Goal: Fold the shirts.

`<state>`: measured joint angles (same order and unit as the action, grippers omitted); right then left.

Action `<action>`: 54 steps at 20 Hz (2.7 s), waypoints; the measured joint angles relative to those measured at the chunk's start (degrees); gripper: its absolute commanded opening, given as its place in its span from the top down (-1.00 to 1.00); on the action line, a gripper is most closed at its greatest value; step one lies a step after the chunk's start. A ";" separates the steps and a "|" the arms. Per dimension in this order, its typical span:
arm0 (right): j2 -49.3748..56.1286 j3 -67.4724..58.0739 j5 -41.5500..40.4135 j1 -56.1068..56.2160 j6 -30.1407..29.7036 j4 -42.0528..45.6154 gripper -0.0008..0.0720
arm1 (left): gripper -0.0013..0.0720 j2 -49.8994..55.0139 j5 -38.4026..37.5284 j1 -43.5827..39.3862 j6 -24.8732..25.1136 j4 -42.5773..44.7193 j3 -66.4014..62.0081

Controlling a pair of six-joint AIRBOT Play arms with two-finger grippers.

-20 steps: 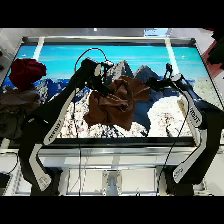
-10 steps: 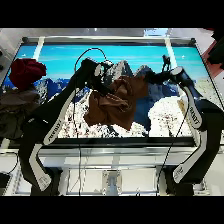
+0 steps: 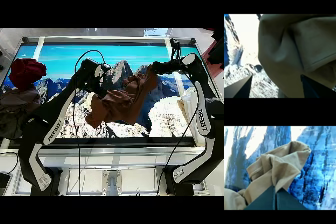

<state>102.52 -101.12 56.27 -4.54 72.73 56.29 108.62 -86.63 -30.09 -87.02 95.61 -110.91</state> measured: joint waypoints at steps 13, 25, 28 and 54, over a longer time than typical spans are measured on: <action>-1.44 -0.17 1.20 -0.02 0.98 0.85 0.90 | 0.93 1.22 4.13 4.28 0.68 -11.63 9.38; -38.05 -6.60 16.09 -0.13 0.74 14.95 0.91 | 0.94 -27.87 -9.49 5.01 1.46 18.29 -7.21; -49.59 -6.88 14.86 -0.13 0.68 15.89 0.91 | 0.94 -35.89 -7.61 5.07 1.11 19.41 -7.65; -17.53 31.98 -42.62 3.76 -2.01 -3.26 0.91 | 0.94 6.14 11.04 7.32 -2.62 17.51 -4.48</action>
<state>84.99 -69.14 13.65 -0.78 70.72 53.04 114.76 -75.59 -22.76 -89.65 113.12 -115.39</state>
